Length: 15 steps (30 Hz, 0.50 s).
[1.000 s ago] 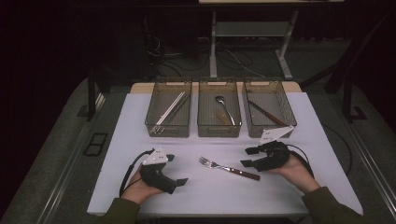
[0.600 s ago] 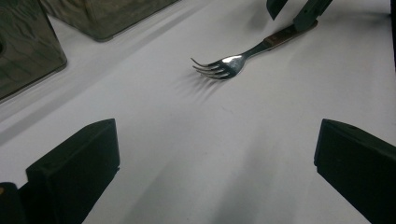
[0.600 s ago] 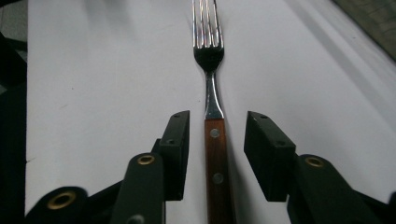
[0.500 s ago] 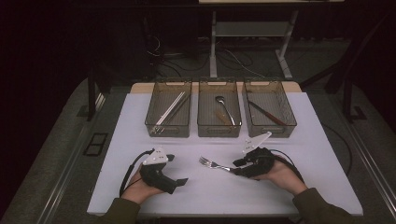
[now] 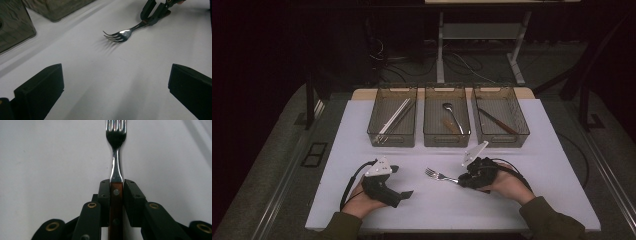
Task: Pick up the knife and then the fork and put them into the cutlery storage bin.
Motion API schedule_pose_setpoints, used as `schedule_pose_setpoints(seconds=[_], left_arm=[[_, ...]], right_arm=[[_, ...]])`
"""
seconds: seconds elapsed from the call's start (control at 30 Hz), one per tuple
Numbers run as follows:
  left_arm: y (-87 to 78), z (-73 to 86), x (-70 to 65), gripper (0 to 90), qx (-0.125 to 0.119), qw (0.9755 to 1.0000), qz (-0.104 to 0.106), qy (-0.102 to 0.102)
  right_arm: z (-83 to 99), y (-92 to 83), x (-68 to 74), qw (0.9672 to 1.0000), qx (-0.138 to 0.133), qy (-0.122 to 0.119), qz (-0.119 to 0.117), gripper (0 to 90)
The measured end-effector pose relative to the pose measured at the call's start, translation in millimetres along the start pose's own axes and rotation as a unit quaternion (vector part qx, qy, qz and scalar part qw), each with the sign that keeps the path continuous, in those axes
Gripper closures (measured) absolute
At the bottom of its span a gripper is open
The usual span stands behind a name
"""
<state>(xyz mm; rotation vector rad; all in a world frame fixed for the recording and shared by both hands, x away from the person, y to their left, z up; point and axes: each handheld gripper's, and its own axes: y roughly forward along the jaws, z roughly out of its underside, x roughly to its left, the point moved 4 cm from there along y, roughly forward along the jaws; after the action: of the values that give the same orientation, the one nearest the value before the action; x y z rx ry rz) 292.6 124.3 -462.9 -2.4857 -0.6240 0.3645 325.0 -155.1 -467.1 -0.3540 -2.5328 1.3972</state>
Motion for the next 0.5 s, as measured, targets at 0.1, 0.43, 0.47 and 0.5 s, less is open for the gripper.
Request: schedule_pose_setpoints(seconds=[0.1, 0.43, 0.47, 0.5], left_arm=[[0.0, -0.1, -0.2, 0.0, 0.000, 1.0000, 0.001, 0.000], [-0.1, -0.4, -0.6, 0.0, -0.001, 1.0000, 0.002, 0.002], [-0.1, -0.5, -0.6, 0.0, -0.001, 1.0000, 0.002, 0.002], [-0.1, -0.5, -0.6, 0.0, -0.002, 1.0000, 0.002, 0.001]], right_arm=[[-6.2, 0.3, 0.0, 0.9994, 0.035, -0.008, -0.002, 75.5], [-33.4, 9.4, -1.4, 0.9833, 0.180, -0.023, -0.017, 74.9], [-35.3, 10.3, -1.6, 0.9814, 0.190, -0.021, -0.018, 75.0], [-36.8, 11.3, -1.4, 0.9798, 0.198, -0.021, -0.016, 75.2]])
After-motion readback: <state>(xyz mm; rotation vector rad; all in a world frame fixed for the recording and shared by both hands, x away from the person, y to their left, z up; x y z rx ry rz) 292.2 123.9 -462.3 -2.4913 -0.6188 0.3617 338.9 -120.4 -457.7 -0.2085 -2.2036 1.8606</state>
